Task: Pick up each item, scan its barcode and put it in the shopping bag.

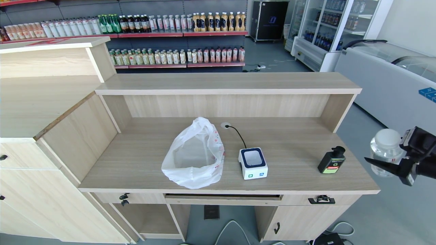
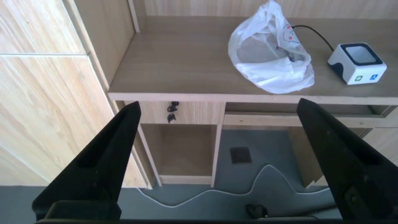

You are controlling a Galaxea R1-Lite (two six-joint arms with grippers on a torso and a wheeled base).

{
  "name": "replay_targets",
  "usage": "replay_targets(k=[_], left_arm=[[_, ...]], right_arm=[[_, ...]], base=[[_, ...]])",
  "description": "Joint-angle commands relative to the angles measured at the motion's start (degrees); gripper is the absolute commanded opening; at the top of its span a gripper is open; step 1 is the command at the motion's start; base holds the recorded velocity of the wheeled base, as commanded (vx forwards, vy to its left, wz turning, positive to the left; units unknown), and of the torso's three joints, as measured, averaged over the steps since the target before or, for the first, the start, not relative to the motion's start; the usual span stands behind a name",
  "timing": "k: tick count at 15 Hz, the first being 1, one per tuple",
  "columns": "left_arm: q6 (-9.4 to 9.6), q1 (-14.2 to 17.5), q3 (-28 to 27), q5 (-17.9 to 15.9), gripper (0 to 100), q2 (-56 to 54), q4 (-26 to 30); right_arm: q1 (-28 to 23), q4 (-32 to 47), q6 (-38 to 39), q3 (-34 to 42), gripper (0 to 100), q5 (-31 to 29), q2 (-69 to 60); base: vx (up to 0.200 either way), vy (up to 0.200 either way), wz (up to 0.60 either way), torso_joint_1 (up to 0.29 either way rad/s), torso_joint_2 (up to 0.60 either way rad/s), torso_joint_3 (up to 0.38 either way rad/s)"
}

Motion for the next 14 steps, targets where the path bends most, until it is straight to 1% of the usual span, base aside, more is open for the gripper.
replay_targets(k=[1,5,6,8,9,11,14], left_arm=[[0.01,0.01,0.00,0.01,100,0.00,0.00],[0.01,0.01,0.00,0.01,100,0.09,0.00],[0.01,0.01,0.00,0.01,100,0.09,0.00],[-0.08,0.01,0.00,0.01,100,0.00,0.00],[0.01,0.01,0.00,0.01,100,0.00,0.00],[0.01,0.01,0.00,0.01,100,0.09,0.00],[0.01,0.01,0.00,0.01,100,0.09,0.00]], right_arm=[[-1.96,-0.07,-4.13,-0.27,0,0.16,0.85],[-1.78,-0.16,-9.41,-2.11,0,0.42,2.00],[-1.70,-0.33,-10.37,-2.46,0,0.86,2.35],[-1.87,-3.06,-14.06,-2.46,0,0.77,3.49],[-1.96,-3.32,-14.77,-2.64,0,0.86,4.02],[-1.70,-3.32,-18.55,-3.69,0,1.56,5.16],[0.33,-3.32,-25.75,-5.28,0,6.40,8.24]], base=[[0.000,0.000,0.00,0.000,0.00,0.000],[0.000,0.000,0.00,0.000,0.00,0.000],[0.000,0.000,0.60,0.002,0.00,0.002],[0.000,0.000,0.60,0.005,0.00,0.005],[0.000,0.000,0.60,0.002,0.00,0.002],[0.000,0.000,0.60,0.012,0.00,0.002],[0.000,0.000,0.60,-0.001,0.00,-0.002]])
